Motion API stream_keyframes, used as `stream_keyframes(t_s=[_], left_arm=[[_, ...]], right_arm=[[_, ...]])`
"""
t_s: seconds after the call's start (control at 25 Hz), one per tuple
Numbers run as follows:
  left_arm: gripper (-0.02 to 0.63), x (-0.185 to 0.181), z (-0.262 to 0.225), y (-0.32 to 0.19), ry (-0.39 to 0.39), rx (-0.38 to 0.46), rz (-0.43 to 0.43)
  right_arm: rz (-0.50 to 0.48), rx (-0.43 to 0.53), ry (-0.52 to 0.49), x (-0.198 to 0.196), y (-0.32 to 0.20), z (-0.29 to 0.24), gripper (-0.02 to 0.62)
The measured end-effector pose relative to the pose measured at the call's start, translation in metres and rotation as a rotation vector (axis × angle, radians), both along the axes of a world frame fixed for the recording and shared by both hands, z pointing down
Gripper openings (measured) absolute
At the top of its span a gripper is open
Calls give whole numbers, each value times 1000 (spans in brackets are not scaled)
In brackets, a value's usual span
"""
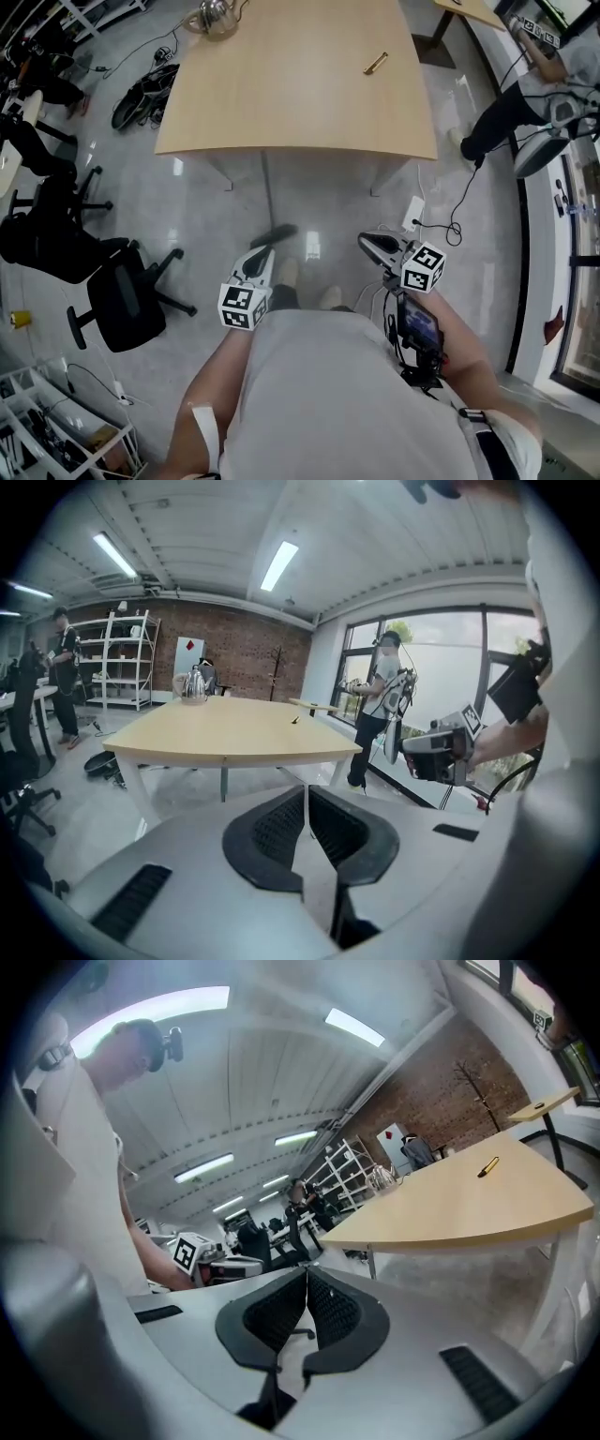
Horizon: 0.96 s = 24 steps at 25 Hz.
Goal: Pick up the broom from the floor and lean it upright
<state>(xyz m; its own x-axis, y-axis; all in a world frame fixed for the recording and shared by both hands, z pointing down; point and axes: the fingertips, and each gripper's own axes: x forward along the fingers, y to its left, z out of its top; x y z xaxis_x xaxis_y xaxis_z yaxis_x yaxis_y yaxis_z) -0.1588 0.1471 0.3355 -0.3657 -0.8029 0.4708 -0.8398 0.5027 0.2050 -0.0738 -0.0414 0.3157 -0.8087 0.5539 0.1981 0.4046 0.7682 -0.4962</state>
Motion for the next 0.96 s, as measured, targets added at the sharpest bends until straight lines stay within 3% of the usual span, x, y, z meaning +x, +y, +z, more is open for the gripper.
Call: stream_keyframes(t_s=[0.2,0.36,0.96], left_arm=[[21,2,-18,11,-15,42,-19],[21,-18,-32,21,-49,57,-57],[23,-33,-40,8,-62,67,-50]], right_arm=[[37,-41,-31,-2,4,-8,17],[-23,-21,-94,-37,13,-34,17],[-35,37,-87,-52,5,-52,17]])
